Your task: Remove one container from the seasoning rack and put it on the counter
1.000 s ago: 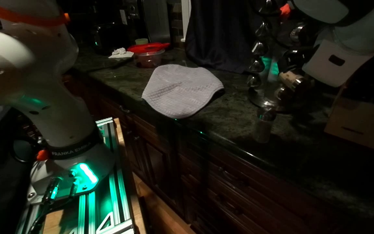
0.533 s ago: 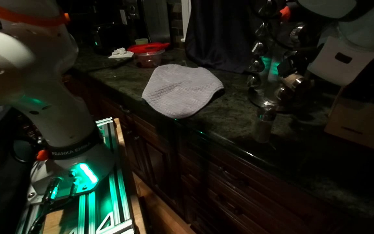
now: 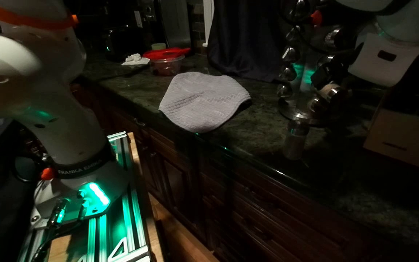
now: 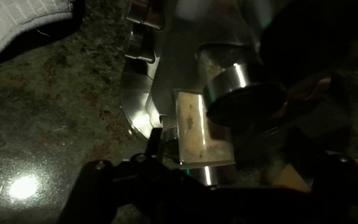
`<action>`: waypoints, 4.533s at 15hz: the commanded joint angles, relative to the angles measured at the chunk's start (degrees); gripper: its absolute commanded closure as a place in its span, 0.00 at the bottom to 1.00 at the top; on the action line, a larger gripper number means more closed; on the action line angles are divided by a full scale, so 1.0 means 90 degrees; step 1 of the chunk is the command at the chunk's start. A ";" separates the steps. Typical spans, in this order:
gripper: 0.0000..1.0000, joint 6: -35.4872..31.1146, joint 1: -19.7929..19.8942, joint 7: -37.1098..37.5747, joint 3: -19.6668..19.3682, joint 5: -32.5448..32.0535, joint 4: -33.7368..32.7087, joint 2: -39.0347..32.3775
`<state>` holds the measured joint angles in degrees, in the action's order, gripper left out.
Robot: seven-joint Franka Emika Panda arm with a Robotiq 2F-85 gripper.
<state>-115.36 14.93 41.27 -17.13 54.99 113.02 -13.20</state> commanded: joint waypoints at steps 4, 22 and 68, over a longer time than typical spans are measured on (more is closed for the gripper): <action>0.00 -0.0416 -0.0175 0.0340 0.0094 -0.0785 -0.0128 -0.0051; 0.00 -0.0878 -0.0280 0.0673 0.0251 -0.1432 -0.0442 -0.0427; 0.77 -0.1558 -0.0216 0.0355 0.0435 -0.1891 -0.0098 -0.0058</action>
<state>-129.25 12.72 45.72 -13.88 37.65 110.28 -15.96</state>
